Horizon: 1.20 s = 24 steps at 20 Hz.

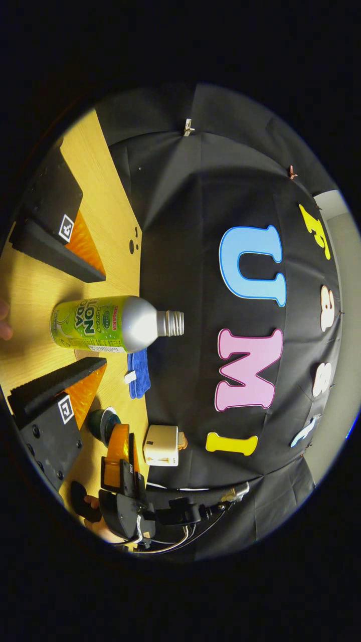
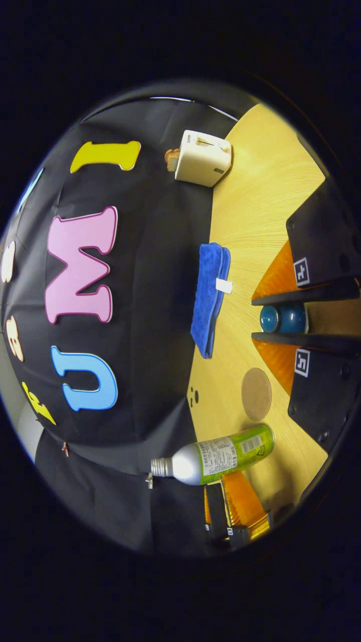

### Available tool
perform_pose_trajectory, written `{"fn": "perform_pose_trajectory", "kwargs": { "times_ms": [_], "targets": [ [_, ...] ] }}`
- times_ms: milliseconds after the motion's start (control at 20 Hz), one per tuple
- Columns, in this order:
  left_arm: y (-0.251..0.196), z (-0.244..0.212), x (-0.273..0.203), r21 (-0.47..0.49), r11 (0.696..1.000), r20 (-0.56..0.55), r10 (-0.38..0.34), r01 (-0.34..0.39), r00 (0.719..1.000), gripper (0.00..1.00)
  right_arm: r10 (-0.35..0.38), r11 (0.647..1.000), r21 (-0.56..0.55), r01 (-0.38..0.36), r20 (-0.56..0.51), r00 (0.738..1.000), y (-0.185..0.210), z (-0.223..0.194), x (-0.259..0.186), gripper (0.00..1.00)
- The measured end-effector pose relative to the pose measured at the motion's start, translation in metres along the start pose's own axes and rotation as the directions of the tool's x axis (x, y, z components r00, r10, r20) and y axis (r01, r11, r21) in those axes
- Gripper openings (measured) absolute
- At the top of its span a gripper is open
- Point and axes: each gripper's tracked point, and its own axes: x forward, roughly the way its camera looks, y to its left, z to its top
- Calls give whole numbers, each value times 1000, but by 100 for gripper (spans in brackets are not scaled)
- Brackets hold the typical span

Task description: Open the teacup lid with one hand, grasp the water bottle and pour water into the teacup with the other hand; after pouring, place the water bottle on the coaster and then close the teacup lid.

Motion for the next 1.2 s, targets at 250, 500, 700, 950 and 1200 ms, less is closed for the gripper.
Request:
{"fn": "perform_pose_trajectory", "kwargs": {
  "times_ms": [250,500,700,950,1200],
  "targets": [
    [-3,1,3,0,1000,0,-4,4,1000,95,-42,998,50,40,44,998,-20,3,-22,30],
    [-12,0,24,1,1000,-1,-11,11,1000,95,-94,994,59,89,89,992,-43,5,-56,30],
    [-6,0,37,0,1000,-2,30,-30,1000,95,-129,991,60,122,122,984,-61,7,-80,30],
    [-8,1,45,6,999,-5,37,-37,999,83,-144,989,62,137,124,982,-75,6,-94,30],
    [-9,3,41,205,977,-28,68,-60,997,81,-166,985,66,159,123,978,-90,5,-93,30]
  ]
}}
